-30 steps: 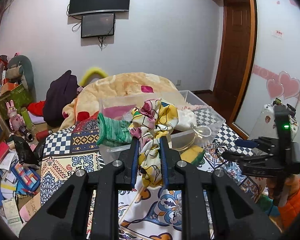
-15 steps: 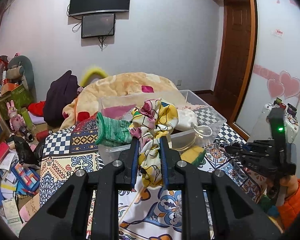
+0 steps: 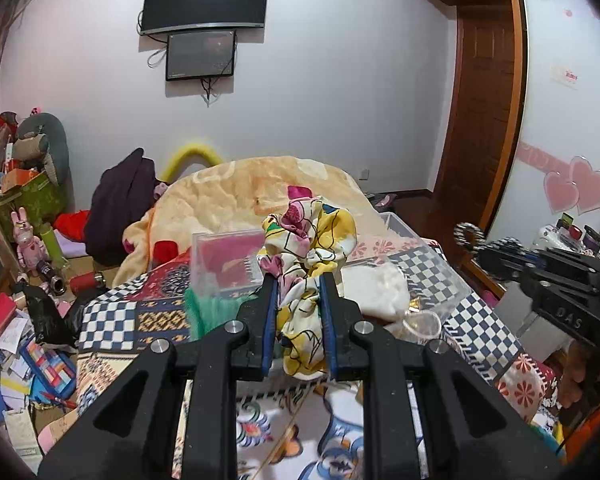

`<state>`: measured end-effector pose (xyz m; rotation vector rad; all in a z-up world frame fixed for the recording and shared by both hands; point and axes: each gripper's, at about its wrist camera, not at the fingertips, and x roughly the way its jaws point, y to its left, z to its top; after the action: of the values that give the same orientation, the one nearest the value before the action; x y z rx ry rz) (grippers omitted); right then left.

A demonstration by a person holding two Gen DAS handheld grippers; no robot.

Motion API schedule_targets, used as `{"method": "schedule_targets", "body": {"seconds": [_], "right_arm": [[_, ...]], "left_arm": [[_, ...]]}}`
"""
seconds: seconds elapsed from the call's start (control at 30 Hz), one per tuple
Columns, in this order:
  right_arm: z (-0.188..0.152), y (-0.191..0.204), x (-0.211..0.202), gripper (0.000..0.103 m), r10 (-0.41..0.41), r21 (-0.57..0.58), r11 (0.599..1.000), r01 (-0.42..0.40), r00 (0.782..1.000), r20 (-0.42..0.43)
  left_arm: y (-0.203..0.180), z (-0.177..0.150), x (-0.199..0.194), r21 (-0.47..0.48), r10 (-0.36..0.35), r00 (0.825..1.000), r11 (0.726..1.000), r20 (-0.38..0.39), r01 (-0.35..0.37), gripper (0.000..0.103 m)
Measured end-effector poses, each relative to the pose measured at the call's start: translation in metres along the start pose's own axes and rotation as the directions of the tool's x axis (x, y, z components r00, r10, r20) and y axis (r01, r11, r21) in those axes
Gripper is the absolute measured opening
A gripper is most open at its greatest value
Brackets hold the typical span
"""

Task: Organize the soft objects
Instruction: 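Lower both held items into the clear box and open both tools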

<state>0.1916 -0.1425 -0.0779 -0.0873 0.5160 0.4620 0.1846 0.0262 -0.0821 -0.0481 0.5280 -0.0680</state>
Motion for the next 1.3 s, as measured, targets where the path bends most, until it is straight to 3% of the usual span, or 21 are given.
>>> {"method": "schedule_targets", "body": {"seconds": [0.23,0.53,0.63,0.8,0.87,1.0,1.3], "right_arm": [[0.012,0.013,0.046,0.01,0.002,-0.024,1.0,-0.003,0.998,-0.059],[0.002,0.015,0.081,0.012,-0.013,-0.058,0.998,0.003,0.985,-0.171],[0.001,0.016,0.083,0.02,-0.026,-0.071,0.997,0.012,0.981,-0.192],[-0.001,0.014,0.075,0.045,-0.012,-0.075,0.997,-0.003,0.981,-0.195],[-0.001,0.014,0.071,0.062,0.002,-0.081,0.997,-0.018,0.981,-0.193],[-0.001,0.016,0.053,0.067,0.012,-0.099,0.995,-0.028,0.987,-0.162],[-0.009,0.026,0.011,0.08,0.06,-0.117,0.991,-0.069,0.995,-0.079]], "left_arm": [[-0.003,0.004,0.039,0.004,-0.015,0.997,1.0,-0.073,0.016,0.02],[0.002,-0.006,0.079,-0.009,-0.02,0.986,1.0,-0.163,0.019,0.02],[-0.001,-0.007,0.081,-0.003,-0.015,0.985,1.0,-0.172,0.014,0.027],[-0.002,-0.01,0.078,0.006,-0.012,0.985,1.0,-0.172,0.014,0.045],[-0.003,-0.012,0.075,0.008,-0.015,0.985,1.0,-0.174,0.016,0.051],[-0.002,-0.014,0.061,0.012,-0.026,0.986,1.0,-0.163,0.028,0.055],[0.0,-0.017,0.016,0.007,-0.045,0.995,0.999,-0.094,0.046,0.082]]}}
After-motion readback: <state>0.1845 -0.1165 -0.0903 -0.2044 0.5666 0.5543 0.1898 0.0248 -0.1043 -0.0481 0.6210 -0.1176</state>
